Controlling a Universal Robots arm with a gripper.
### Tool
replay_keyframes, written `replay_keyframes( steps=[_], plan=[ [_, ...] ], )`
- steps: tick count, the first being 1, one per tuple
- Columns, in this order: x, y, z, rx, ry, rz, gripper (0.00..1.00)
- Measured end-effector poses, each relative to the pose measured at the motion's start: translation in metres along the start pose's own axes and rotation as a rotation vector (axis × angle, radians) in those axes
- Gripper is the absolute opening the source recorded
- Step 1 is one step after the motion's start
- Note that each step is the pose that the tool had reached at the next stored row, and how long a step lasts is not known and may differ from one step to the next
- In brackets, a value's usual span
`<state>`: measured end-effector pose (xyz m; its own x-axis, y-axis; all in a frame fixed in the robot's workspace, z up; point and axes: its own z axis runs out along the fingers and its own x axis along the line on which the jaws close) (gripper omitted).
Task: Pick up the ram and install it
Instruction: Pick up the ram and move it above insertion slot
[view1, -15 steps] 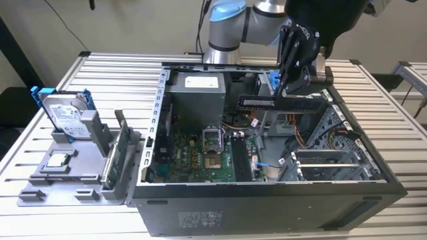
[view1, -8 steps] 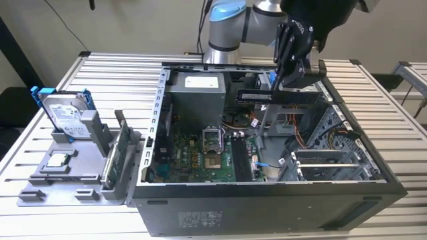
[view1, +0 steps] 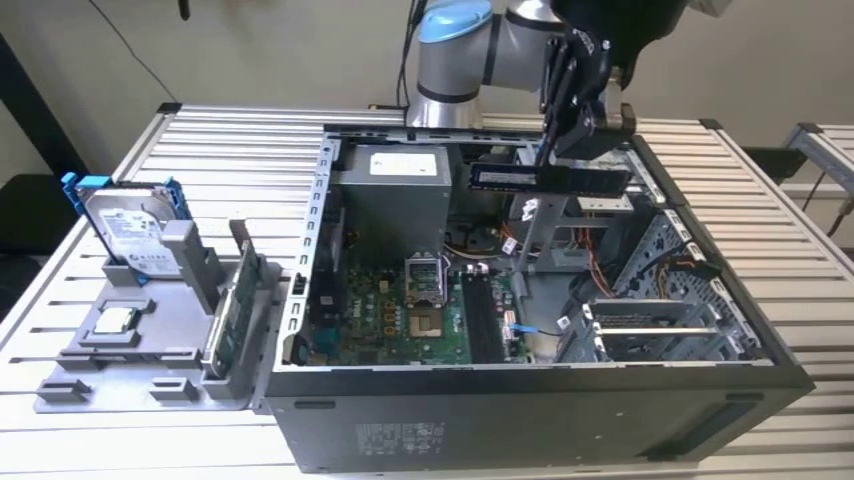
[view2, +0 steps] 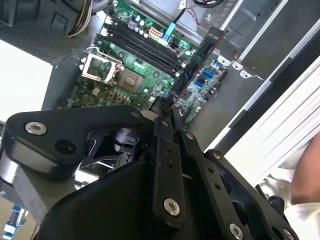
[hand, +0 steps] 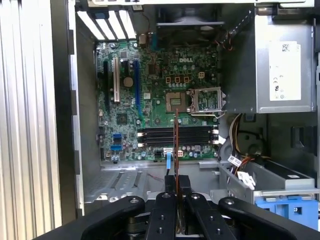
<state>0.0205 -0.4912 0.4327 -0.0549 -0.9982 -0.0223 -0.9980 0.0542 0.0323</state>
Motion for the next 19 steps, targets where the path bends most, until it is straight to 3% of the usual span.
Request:
replay_keyframes(
  steps=[19],
  plan=[
    [-0.0248,0.0012,0.0054,-0.0002,-0.0029,0.0,0.14]
  ],
)
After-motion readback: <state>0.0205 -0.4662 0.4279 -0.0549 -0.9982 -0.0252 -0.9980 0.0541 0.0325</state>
